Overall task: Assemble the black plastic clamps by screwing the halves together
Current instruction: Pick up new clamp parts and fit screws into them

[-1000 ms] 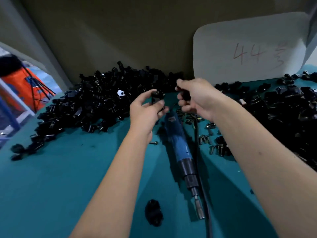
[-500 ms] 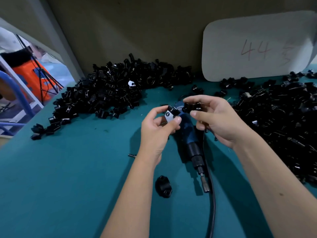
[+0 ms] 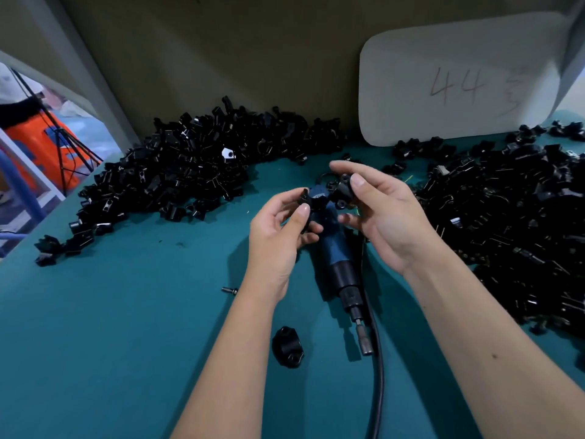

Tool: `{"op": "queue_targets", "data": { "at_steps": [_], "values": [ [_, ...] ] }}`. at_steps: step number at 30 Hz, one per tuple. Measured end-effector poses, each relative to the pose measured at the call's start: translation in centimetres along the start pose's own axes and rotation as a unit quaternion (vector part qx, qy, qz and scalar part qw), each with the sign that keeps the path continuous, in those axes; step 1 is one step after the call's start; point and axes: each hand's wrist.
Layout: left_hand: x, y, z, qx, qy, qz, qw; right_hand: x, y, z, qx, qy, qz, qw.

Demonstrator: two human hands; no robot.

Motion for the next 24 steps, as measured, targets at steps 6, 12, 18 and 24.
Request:
{"op": "queue_targets", "data": {
  "at_steps": [6,12,18,24],
  "values": [
    [-0.3,-0.1,-0.5,-0.016,0.024,-0.001,1.0,0.2,-0.2,-0.2,0.031,-0.012,-0.022,0.999],
    [0.0,0.2,-0.6,-0.012,0.016,0.04,0.999,0.8,-0.3,-0.1,0.002,-0.007,-0.006,1.0],
    [-0.8,0.3,-1.2,-0.023,0.08,0.04,0.996,3.3,0.2,-1.1,-0.021,0.071,-0.047,0.996],
    [-1.5,0.4,-2.1,-0.059,0.116,0.031,0.991,4.0,0.1,-1.3,-0.064,0.078,-0.032,0.994]
  ]
}}
Point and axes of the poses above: each hand's wrist, its own y-axis away from the middle knuckle, its own x-axis out of the palm, z = x × y, and after that the axes turned 12 degrees about y, right-handed
